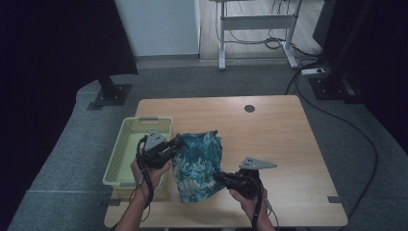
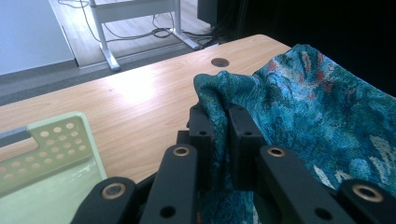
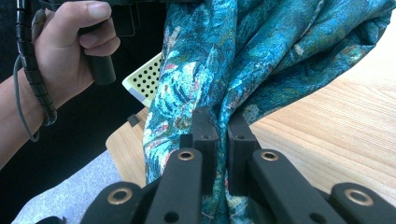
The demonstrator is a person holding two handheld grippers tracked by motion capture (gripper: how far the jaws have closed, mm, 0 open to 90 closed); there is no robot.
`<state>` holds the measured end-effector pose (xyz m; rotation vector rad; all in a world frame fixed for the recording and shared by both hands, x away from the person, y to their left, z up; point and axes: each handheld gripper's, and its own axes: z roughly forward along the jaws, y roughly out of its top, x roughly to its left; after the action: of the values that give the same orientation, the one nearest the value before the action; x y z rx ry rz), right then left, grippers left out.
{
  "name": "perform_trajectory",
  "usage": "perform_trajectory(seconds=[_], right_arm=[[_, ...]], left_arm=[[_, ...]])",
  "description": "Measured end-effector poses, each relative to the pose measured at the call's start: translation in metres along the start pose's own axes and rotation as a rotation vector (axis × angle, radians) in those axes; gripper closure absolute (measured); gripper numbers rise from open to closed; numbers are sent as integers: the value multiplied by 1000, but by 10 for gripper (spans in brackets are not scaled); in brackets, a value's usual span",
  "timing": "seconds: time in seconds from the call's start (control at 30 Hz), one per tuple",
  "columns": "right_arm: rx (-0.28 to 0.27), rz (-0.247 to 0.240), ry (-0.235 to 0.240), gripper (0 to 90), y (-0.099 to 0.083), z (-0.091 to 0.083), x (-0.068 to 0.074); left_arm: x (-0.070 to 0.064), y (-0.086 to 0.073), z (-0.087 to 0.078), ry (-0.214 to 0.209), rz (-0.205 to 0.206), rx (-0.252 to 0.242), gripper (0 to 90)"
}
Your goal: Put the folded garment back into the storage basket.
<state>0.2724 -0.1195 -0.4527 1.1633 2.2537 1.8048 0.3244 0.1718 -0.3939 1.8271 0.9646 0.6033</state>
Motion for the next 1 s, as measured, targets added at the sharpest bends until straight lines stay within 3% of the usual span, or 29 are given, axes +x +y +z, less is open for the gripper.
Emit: perform_trajectory(seconds=[1.0], right_arm=[[7, -9, 21, 841, 7, 22, 8]], left_arm=[[16, 3, -9, 24, 2, 3, 819]])
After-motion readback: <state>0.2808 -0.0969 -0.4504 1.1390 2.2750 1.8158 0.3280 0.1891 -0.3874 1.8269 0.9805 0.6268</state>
